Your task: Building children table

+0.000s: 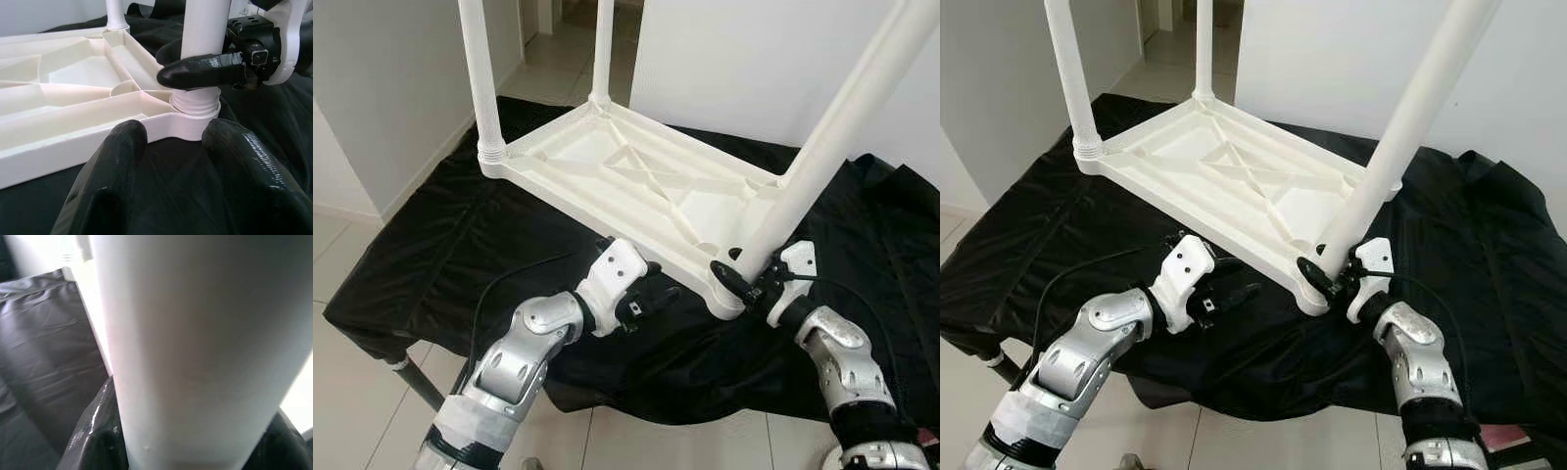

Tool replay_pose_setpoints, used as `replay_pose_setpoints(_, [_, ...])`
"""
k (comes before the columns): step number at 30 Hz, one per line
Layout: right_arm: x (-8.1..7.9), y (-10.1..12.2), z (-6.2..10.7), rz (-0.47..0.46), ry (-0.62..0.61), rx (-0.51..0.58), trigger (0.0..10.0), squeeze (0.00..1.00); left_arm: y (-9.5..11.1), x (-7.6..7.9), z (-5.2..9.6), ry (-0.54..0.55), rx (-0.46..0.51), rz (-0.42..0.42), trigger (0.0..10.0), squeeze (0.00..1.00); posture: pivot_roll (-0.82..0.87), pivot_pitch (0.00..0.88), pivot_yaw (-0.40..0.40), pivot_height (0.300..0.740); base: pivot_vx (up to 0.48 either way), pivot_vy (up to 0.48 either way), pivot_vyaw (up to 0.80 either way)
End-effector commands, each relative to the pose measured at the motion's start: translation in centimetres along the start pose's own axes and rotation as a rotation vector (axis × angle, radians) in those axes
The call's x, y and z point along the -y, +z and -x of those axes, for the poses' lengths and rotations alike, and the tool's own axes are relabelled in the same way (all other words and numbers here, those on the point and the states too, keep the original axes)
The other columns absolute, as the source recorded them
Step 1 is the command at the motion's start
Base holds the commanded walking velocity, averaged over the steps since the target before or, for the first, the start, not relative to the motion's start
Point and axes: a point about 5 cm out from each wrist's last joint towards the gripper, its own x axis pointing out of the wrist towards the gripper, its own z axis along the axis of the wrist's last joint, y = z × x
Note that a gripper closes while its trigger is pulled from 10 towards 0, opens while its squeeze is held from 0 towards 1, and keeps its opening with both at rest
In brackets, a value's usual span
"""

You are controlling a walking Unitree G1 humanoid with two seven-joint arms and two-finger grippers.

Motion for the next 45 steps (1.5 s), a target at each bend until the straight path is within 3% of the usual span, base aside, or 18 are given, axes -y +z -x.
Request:
replay_pose_setpoints(1, [0.0,0.3,0.1,0.0,-0.054,0.0,10.0,0.0,0.1,0.1,-0.1,0.028,0.003,0.002,10.0,0.0,0.01,0.054,-0.104,0.74,0.0,0.0,0.0])
replay_pose_setpoints(11, [-1.2,0.5,1.0,0.006,-0.246,0.009,10.0,0.0,0.1,0.2,-0.2,0.027,0.006,0.008,10.0,0.0,-0.01,0.072,-0.108,0.74,0.0,0.0,0.0])
replay_pose_setpoints(13, [-1.4,0.8,1.0,-0.018,-0.333,0.024,10.0,0.0,-0.1,0.2,-0.2,0.023,0.001,0.006,10.0,0.0,-0.01,0.071,-0.108,0.74,0.0,0.0,0.0])
replay_pose_setpoints(15, [-1.4,0.8,1.0,-0.018,-0.333,0.024,10.0,0.0,-0.1,0.2,-0.2,0.023,0.001,0.006,10.0,0.0,-0.01,0.071,-0.108,0.74,0.0,0.0,0.0])
replay_pose_setpoints(16, [-1.5,0.8,1.1,-0.038,-0.421,0.02,10.0,0.0,-0.1,0.1,-0.1,0.023,0.0,0.005,10.0,0.0,-0.01,0.066,-0.104,0.74,0.0,0.0,0.0])
replay_pose_setpoints(18, [-1.5,0.7,1.2,-0.051,-0.481,0.015,10.0,0.0,-0.1,0.1,-0.1,0.023,-0.001,0.004,10.0,0.0,-0.01,0.066,-0.104,0.74,0.0,0.0,0.0])
replay_pose_setpoints(19, [-1.6,0.6,1.4,-0.061,-0.598,0.012,10.0,0.0,-0.1,0.0,-0.1,0.022,-0.002,0.001,10.0,0.0,-0.01,0.062,-0.105,0.74,0.0,0.0,0.0])
replay_pose_setpoints(22, [-1.7,0.5,1.6,-0.069,-0.677,0.007,10.0,0.0,-0.1,-0.1,-0.1,0.022,-0.003,-0.002,10.0,0.0,-0.01,0.059,-0.102,0.74,0.0,0.0,0.0])
replay_pose_setpoints(24, [-2.9,0.3,1.4,-0.101,-0.762,-0.001,10.0,0.0,-0.1,-0.1,0.0,0.02,-0.002,-0.003,10.0,0.0,0.0,0.06,-0.096,0.74,0.0,0.0,0.0])
replay_pose_setpoints(25, [-3.9,0.2,0.8,-0.133,-0.747,0.001,10.0,0.0,-0.1,0.1,-0.1,0.015,-0.002,-0.002,10.0,0.0,0.0,0.059,-0.094,0.74,0.0,0.0,0.0])
replay_pose_setpoints(29, [-5.2,0.4,-0.1,-0.171,-0.693,0.007,10.0,0.0,-0.1,0.4,-0.1,0.003,-0.004,-0.001,10.0,0.0,0.0,0.058,-0.083,0.74,0.0,0.0,0.0])
replay_pose_setpoints(40, [-6.2,0.7,-0.3,-0.16,-0.657,0.014,10.0,0.0,-0.1,0.3,0.0,-0.013,-0.008,-0.002,10.0,0.0,-0.01,0.054,-0.071,0.74,0.0,0.0,0.0])
replay_pose_setpoints(41, [-6.3,0.8,-0.2,-0.158,-0.661,0.014,10.0,1.0,-0.1,0.5,-0.1,-0.019,-0.008,-0.002,10.0,0.0,-0.01,0.052,-0.07,0.74,0.0,0.0,0.0])
replay_pose_setpoints(45, [-6.5,0.9,-0.1,-0.158,-0.653,0.02,10.0,1.0,-0.1,0.6,-0.1,-0.022,-0.007,0.0,10.0,0.0,-0.01,0.051,-0.07,0.74,0.0,0.0,0.0])
